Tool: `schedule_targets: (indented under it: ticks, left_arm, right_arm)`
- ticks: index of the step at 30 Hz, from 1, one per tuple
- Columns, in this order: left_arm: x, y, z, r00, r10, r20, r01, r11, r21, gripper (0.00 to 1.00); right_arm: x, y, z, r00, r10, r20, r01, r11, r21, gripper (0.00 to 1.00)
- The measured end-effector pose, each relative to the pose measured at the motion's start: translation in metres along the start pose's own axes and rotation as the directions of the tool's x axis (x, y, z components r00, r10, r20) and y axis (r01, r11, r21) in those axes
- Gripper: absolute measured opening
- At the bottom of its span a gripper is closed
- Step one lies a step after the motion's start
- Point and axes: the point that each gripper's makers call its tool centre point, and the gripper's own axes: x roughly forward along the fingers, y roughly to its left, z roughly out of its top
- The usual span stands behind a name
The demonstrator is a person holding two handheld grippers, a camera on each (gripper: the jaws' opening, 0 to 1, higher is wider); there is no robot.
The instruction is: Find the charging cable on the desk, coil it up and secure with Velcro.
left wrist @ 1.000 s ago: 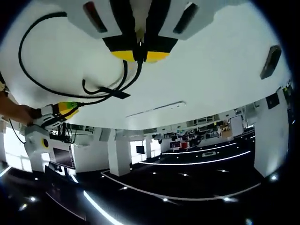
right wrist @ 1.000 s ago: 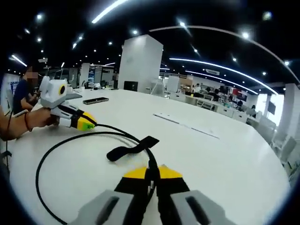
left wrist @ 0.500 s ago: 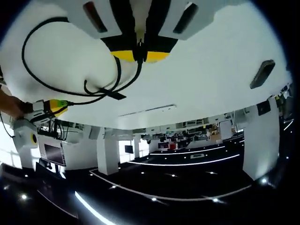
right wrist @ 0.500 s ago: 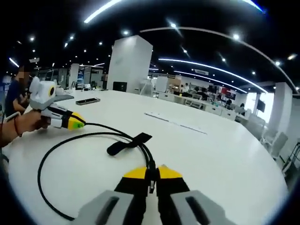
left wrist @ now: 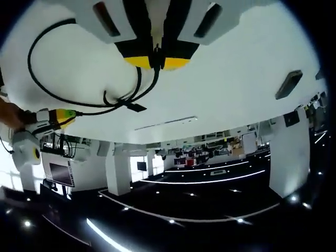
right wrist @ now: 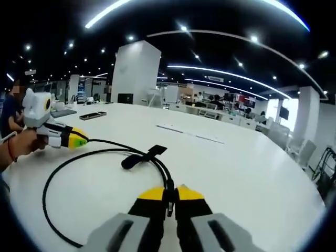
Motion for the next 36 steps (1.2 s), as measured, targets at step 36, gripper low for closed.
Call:
schedule_targets:
  ticks: [36]
  left_arm:
    - [-0.004, -0.019, -0.016, 0.999, 0.01, -0.052, -0.006, 0.997, 0.078, 0.07]
  right_arm:
    - [0.0, 0.002, -0.024, 0.996, 0.056, -0.068, -0.053, 0.998, 0.038, 0.11]
